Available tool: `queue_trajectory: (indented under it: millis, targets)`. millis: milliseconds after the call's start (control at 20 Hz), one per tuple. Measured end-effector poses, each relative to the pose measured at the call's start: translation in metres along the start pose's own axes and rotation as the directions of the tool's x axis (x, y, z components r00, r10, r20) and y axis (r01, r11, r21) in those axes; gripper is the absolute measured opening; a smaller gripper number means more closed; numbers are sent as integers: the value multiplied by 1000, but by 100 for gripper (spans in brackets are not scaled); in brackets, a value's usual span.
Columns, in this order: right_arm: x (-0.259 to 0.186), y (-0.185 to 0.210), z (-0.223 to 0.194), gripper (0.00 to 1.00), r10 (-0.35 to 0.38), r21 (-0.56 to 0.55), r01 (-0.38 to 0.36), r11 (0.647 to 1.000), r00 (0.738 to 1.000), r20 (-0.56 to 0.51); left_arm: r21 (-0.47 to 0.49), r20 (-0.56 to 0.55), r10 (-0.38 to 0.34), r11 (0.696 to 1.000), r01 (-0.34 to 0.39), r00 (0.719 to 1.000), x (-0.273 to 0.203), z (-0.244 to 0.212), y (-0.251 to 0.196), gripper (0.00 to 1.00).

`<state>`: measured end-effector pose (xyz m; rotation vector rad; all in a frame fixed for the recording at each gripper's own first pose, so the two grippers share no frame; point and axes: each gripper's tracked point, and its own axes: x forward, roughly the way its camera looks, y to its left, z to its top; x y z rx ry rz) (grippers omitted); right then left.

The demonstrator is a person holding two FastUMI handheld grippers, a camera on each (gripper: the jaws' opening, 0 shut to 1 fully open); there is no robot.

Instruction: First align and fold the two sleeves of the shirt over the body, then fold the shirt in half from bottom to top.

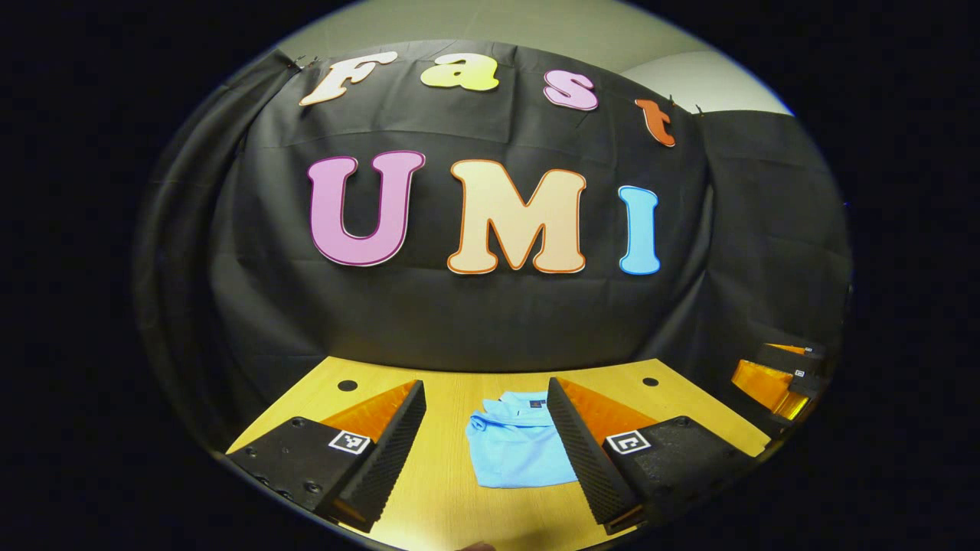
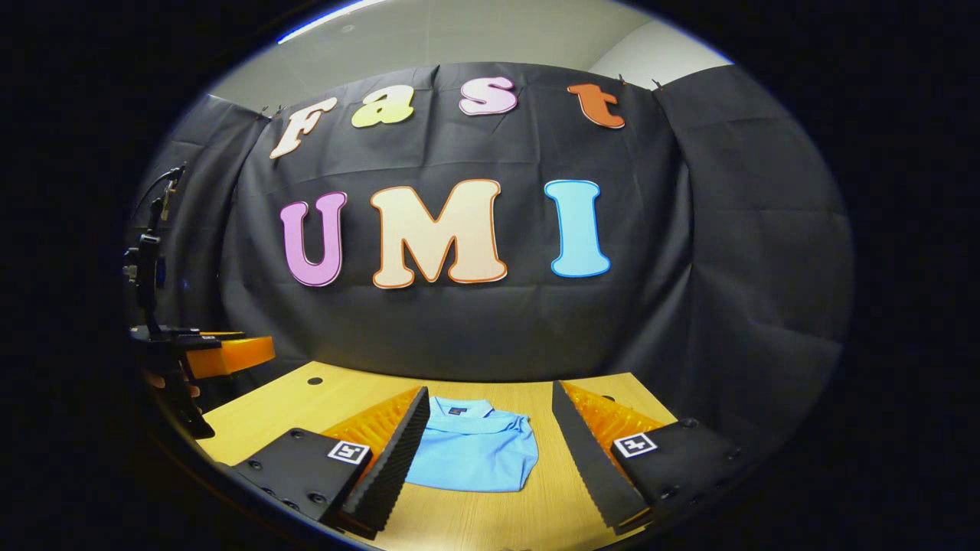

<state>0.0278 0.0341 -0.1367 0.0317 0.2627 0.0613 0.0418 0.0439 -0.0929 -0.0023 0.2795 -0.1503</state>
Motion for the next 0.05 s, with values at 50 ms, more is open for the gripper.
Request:
queue_trajectory:
  millis: [50]
  targets:
    - [-1,0,1,99,4,3,-4,1000,1000,1,3,1,-5,1000,5,1000,0,2,-3,95]
